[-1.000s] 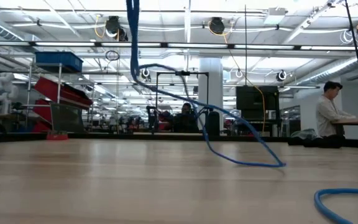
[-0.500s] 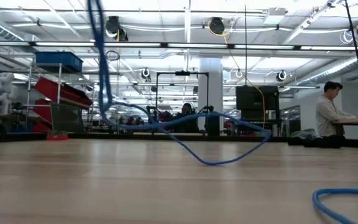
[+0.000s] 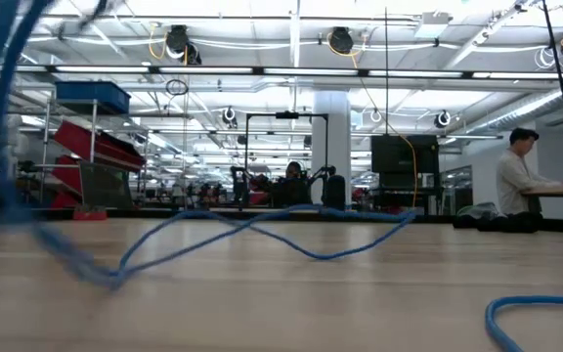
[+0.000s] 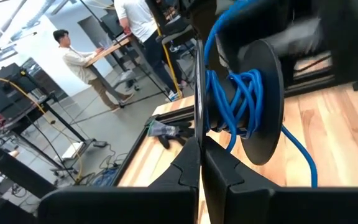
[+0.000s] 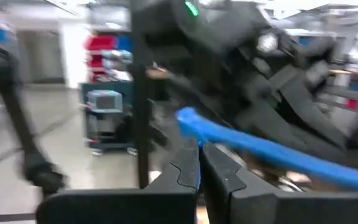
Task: Coil cords
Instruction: Coil the blue wire onto a spool
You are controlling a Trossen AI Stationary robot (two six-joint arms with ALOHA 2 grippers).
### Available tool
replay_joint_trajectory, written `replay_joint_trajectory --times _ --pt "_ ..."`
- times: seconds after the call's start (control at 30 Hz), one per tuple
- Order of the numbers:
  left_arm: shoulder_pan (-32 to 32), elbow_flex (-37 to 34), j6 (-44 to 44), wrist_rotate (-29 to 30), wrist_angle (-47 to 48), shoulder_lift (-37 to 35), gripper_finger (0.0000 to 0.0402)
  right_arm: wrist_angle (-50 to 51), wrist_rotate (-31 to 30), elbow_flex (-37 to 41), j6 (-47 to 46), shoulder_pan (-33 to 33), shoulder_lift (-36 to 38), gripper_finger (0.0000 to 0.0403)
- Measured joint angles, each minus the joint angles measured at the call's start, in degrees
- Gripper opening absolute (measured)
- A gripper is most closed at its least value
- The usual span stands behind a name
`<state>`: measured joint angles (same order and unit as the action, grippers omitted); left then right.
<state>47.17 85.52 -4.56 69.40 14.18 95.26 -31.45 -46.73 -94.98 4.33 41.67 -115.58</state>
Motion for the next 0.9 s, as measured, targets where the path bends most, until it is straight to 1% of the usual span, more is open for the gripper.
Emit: replay_joint_trajectory --times 0.17,0.23,0.37,0.53,0.63,0.7,0.8,0.9 --pt "0.06 0.00 -0.25 0.01 -2.32 0.00 0.0006 -0.17 -10.36 0.02 1.49 -0.70 -1.73 0.0000" --pt "0.06 0.00 -0.26 0.01 -2.56 0.00 0.0006 -0.32 -12.85 0.02 2.38 -0.83 -2.24 0.0000" --pt "-0.08 0.00 -0.26 -0.32 -2.12 0.00 0.0006 -1.21 -13.21 0.02 3.11 -1.05 -2.32 0.0000" --pt "-0.12 0.00 -0.25 -0.35 0.41 0.00 0.0006 -5.84 -13.44 0.02 6.75 0.32 -2.29 0.0000" --pt "-0.12 0.00 -0.26 -0.36 2.47 0.00 0.0006 -7.71 -15.41 -0.20 7.90 1.59 -2.28 0.0000" --pt "-0.12 0.00 -0.27 -0.41 3.48 0.00 0.0006 -6.97 -16.53 -1.52 8.38 2.21 -2.30 0.0000" --pt "-0.12 0.00 -0.26 -0.42 3.52 0.00 0.0006 -4.79 -16.35 -3.97 7.72 2.67 -2.26 0.0000" --pt "-0.15 0.00 -0.26 -1.13 4.62 0.00 0.0006 1.03 -14.97 -6.85 5.72 2.91 -2.26 0.0000"
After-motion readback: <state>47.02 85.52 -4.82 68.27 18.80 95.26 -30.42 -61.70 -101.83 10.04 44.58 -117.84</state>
